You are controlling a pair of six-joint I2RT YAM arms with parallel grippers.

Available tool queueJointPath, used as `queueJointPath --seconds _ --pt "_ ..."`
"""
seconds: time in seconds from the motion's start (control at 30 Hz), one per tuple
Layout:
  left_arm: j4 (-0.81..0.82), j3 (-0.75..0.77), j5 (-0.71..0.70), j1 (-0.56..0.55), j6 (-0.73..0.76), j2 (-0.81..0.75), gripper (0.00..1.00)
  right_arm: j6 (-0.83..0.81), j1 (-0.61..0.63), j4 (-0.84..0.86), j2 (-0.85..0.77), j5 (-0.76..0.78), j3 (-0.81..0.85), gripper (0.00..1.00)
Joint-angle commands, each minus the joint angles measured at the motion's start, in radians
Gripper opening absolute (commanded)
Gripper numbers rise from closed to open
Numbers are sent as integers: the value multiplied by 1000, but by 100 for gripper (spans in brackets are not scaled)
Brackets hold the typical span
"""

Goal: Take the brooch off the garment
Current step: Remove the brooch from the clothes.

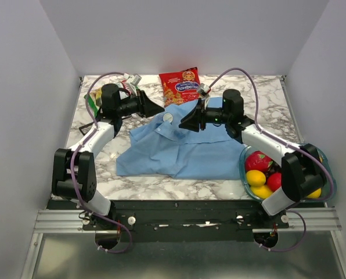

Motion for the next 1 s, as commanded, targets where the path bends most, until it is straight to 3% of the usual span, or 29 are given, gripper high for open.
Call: queueJointPath --seconds 0.0,0.17,0.47,0.6,0.7,0.97 --pt "-70 117 69 32 142 17 43 58 4 -39 71 60 46 45" --pt "-285 228 146 43 270 123 44 52 3 -47 166 56 118 48" --pt "-414 297 178 43 328 214 42 109 0 -8 266 33 221 49" --pt "-408 308 236 44 278 238 42 88 0 -30 266 30 226 49" --pt "-281 270 268 44 140 243 42 89 -2 -31 261 28 215 49" --pt "261 154 284 60 -304 264 43 85 -2 -42 255 34 209 49"
